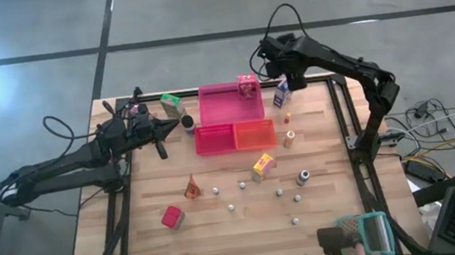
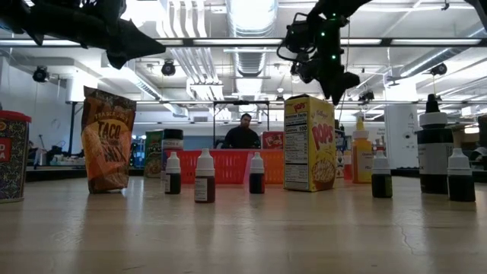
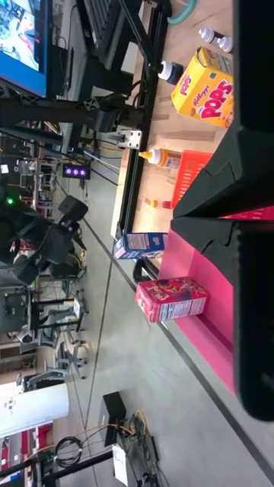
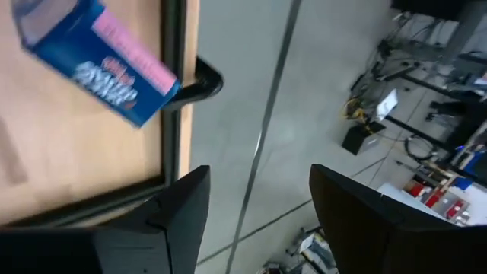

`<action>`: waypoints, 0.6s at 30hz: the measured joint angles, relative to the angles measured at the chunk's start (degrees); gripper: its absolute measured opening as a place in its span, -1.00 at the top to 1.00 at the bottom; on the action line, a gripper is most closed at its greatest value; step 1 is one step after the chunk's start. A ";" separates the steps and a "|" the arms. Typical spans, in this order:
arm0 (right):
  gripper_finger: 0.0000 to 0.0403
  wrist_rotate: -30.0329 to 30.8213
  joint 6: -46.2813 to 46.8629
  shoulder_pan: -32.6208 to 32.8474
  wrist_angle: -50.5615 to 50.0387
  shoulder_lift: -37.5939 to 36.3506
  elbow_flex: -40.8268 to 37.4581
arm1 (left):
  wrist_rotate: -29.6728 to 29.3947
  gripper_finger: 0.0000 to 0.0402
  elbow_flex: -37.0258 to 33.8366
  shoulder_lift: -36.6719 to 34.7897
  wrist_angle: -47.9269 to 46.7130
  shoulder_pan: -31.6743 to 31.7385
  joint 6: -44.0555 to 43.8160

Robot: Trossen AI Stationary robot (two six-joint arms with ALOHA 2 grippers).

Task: Pick & Place Kitchen Items
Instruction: Put the blue cereal box into the pink bin

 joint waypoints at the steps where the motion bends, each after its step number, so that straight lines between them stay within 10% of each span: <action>1: -0.06 0.02 0.04 0.02 1.57 0.00 -0.04 | 0.00 0.95 0.00 0.00 0.00 0.01 0.01; 18: -0.16 -15.86 -10.66 -2.41 2.63 0.04 -0.02 | 0.00 0.95 -0.02 0.00 -0.01 0.00 0.63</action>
